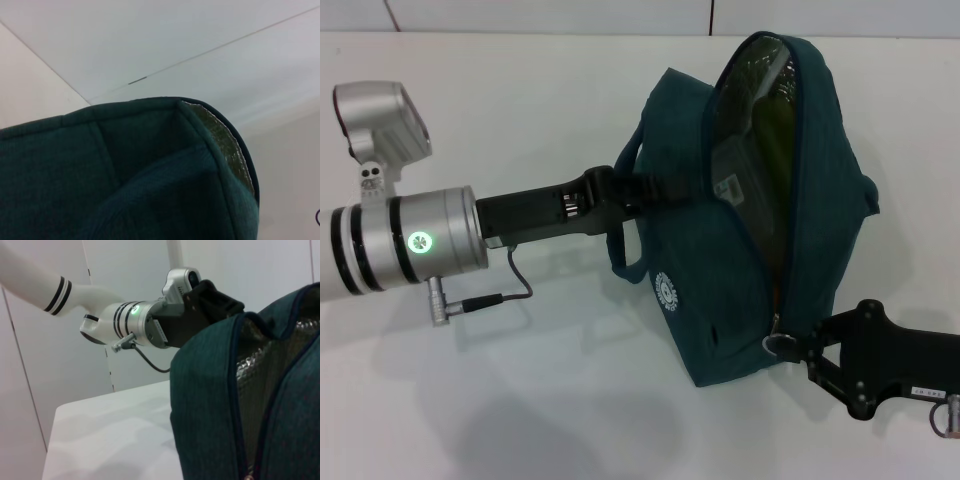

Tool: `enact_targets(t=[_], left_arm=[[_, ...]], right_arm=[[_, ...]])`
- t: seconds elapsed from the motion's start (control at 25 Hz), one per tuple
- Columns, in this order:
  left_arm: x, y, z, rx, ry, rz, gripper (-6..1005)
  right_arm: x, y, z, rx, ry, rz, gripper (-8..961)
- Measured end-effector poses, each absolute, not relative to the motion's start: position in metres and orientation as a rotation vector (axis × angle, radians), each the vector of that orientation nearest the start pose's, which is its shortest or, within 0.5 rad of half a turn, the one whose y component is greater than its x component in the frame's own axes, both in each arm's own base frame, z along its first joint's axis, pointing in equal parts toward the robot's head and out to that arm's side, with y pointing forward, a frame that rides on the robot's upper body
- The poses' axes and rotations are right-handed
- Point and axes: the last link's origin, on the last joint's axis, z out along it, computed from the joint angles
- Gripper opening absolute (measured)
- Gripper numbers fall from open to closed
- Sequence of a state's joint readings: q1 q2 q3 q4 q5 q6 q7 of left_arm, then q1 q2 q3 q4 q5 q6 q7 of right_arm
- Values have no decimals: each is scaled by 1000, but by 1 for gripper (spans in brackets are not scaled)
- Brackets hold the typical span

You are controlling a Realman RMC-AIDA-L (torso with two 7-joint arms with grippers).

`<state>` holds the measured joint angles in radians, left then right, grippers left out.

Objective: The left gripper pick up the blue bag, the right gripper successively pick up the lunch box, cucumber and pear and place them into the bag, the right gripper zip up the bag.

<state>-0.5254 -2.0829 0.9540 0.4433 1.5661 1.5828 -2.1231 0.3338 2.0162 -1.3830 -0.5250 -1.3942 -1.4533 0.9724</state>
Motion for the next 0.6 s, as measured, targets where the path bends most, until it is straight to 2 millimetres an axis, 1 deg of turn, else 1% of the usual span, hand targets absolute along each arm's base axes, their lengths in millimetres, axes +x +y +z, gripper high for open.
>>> enact_targets(t=[0.08,0.28,0.44,0.6], left_arm=[[-229,311,-33,-2455,-1848,-1254,103],[-230,307,-30,-2518,-1694,-1270,104],[-236,309,-24,-2478,-1625,-1300,105],[-250,309,-12,-2378,-1540,-1362,235]], right_arm=[[277,264,-49,-2817,305,797,3],[275,262,-47,-2828,265,825,4],[273,263,-44,-2822,241,839,5],[272,264,-36,-2788,210,879,6]])
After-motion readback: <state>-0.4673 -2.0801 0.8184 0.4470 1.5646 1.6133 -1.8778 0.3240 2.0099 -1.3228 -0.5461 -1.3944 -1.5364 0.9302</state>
